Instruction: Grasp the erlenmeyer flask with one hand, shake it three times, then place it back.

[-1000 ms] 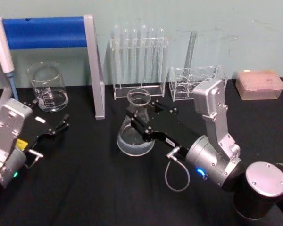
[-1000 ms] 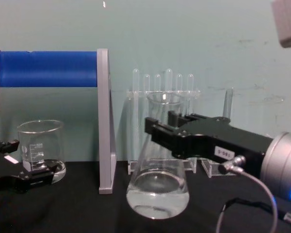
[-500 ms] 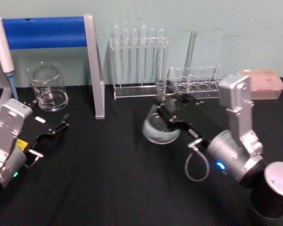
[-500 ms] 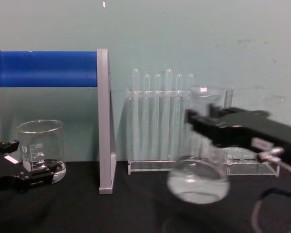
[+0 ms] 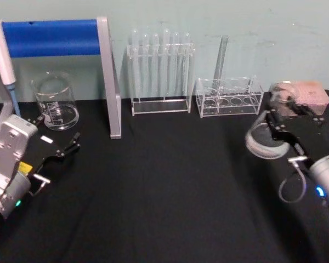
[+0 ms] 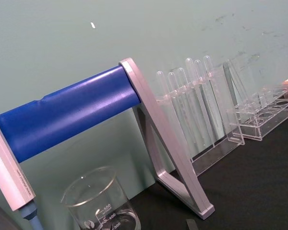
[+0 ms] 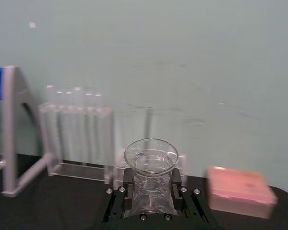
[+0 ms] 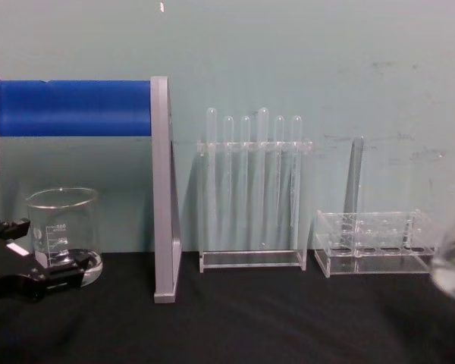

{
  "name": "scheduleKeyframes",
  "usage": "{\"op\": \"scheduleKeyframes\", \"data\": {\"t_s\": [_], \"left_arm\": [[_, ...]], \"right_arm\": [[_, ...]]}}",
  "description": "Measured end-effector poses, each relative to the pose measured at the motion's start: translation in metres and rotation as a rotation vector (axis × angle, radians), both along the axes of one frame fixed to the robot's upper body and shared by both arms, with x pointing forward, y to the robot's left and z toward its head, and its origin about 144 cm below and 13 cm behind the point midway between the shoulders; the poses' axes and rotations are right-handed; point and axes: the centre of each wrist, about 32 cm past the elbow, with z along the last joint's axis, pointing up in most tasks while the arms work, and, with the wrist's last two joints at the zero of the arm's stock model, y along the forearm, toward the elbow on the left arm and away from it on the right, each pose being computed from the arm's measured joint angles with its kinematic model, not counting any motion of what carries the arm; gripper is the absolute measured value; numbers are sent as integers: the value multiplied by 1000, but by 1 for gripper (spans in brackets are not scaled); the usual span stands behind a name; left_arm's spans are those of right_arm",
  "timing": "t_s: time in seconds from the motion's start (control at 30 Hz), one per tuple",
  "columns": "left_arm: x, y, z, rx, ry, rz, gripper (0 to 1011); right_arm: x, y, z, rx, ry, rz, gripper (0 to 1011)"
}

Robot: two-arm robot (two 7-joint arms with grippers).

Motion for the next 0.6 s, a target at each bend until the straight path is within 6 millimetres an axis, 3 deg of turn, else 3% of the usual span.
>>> {"op": "scheduleKeyframes", "data": {"t_s": [0.3, 0.6], "left_arm": [[0, 0, 0, 0, 0, 0, 1001], [0, 0, 0, 0, 0, 0, 1001]], "right_arm": [[-6, -11, 1, -2, 1, -73, 449], [6, 7, 1, -7, 12, 57, 449]]}}
